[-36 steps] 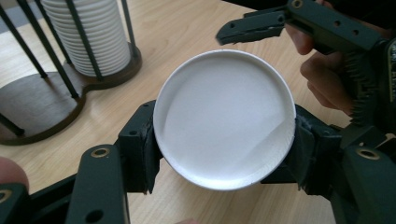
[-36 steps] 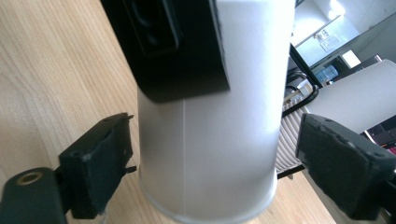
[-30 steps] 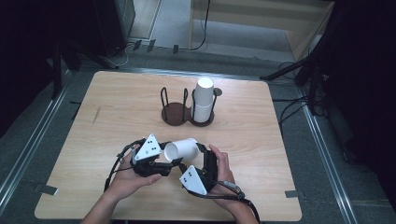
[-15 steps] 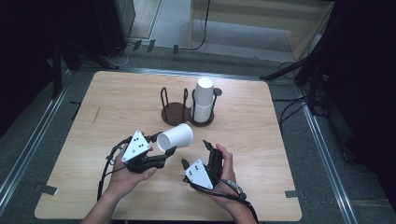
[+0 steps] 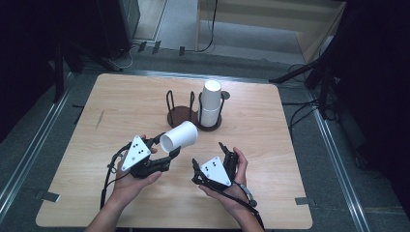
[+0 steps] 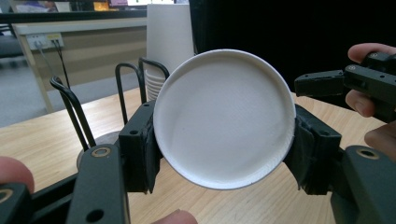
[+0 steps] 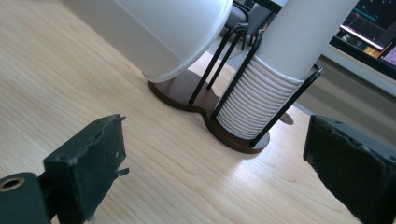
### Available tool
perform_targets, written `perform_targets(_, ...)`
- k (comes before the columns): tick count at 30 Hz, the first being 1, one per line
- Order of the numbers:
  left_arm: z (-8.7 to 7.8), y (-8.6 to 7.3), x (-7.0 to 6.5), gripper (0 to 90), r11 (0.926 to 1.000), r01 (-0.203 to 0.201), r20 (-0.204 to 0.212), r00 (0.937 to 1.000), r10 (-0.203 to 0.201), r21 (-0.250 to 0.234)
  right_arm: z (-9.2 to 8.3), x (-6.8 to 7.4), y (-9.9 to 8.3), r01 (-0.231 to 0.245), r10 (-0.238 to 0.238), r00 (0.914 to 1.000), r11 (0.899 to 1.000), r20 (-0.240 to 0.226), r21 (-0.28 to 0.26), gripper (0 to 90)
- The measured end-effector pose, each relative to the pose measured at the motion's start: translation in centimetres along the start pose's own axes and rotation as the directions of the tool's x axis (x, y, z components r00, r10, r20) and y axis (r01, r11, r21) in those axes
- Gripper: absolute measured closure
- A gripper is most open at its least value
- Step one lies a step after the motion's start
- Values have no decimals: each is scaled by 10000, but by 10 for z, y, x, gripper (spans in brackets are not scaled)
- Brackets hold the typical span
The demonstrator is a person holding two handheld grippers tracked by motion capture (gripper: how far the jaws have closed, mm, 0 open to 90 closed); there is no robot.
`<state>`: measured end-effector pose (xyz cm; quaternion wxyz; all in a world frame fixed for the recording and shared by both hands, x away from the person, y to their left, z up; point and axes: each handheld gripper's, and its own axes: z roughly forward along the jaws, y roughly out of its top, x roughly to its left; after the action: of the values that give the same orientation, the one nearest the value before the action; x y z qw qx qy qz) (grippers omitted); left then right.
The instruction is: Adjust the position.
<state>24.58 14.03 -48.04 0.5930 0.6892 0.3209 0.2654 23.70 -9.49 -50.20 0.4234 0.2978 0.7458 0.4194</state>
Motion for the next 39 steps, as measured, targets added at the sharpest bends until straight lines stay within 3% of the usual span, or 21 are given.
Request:
perform_targets(5, 0, -1, 1, 365, 9997, 91, -105, 9999, -93, -209, -1, -5, 3, -1022, 1021, 9946, 9947, -158, -65, 61)
perform_targets(12, -1, -2, 2, 365, 9989, 137, -149, 9998, -144, -443, -4, -9, 8, -1773, 1772, 9841, 9841, -145, -42, 45)
perform_targets(13, -1, -2, 2, 365, 9987, 151, -149, 9998, -158, -483, -5, -11, 10, -2148, 2146, 9759, 9767, -390, -10, 42)
perform_targets(14, 0, -2, 2, 365, 9983, 208, -118, 9997, -215, -549, -5, -11, 10, -2148, 2146, 9759, 9767, -390, -10, 42)
perform_targets(16, 0, -2, 2, 365, 9976, 307, -90, 9995, -314, -627, -6, -12, 13, -2783, 2780, 9578, 9605, -732, 53, 35)
perform_targets(17, 0, -2, 2, 365, 9972, 315, -85, 9994, -322, -676, -6, -12, 13, -2783, 2780, 9578, 9605, -732, 53, 35)
perform_targets(19, 0, -3, 3, 365, 9965, 389, -109, 9991, -398, -742, -7, -13, 15, -3158, 3155, 9447, 9488, -890, 118, 32)
perform_targets(20, 0, -3, 3, 365, 9962, 415, -115, 9990, -425, -763, -7, -14, 17, -3516, 3515, 9308, 9360, -1002, 170, 32)
perform_targets(21, 0, -4, 5, 365, 9951, 490, -128, 9987, -502, -863, -7, -15, 18, -3683, 3681, 9240, 9295, -1031, 177, 32)
perform_targets(22, 0, -4, 5, 365, 9951, 490, -128, 9987, -502, -863, -7, -15, 18, -3683, 3681, 9240, 9295, -1031, 177, 32)
perform_targets(26, -1, -5, 7, 365, 9922, 627, -186, 9977, -650, -1076, -10, -20, 24, -4458, 4443, 8860, 8949, -1325, 194, 41)
perform_targets(27, -2, -5, 8, 365, 9905, 691, -212, 9972, -721, -1186, -10, -21, 26, -4730, 4710, 8704, 8808, -1434, 216, 56)
perform_targets(28, -2, -5, 8, 365, 9905, 691, -212, 9972, -721, -1186, -10, -21, 26, -4730, 4710, 8704, 8808, -1434, 216, 56)
perform_targets(29, -2, -5, 7, 365, 9896, 649, -170, 9976, -676, -1286, -12, -20, 28, -4930, 4897, 8600, 8699, -1439, 143, 65)
perform_targets(31, -1, -5, 6, 365, 9896, 601, -154, 9979, -626, -1304, -13, -19, 29, -5021, 4981, 8549, 8648, -1448, 108, 65)
perform_targets(33, 0, -6, 5, 365, 9892, 564, -92, 9983, -582, -1352, -14, -17, 31, -5289, 5240, 8389, 8486, -1469, 66, 58)
perform_targets(35, 2, -7, 3, 365, 9892, 517, -56, 9986, -530, -1373, -14, -17, 33, -5655, 5602, 8149, 8247, -1484, 77, 39)
perform_targets(36, 3, -7, 2, 365, 9891, 524, -39, 9986, -534, -1373, -14, -18, 34, -5900, 5851, 7973, 8073, -1484, 129, 32)
perform_targets(37, 4, -8, 0, 365, 9890, 463, -44, 9989, -474, -1407, -13, -19, 34, -6354, 6308, 7617, 7719, -1477, 197, 23)
perform_targets(38, 4, -8, 0, 365, 9890, 463, -44, 9989, -474, -1407, -13, -19, 34, -6354, 6308, 7617, 7719, -1477, 197, 23)
perform_targets(39, 5, -9, -1, 365, 9878, 449, -25, 9989, -458, -1488, -12, -20, 34, -6797, 6753, 7209, 7328, -1558, 315, 19)
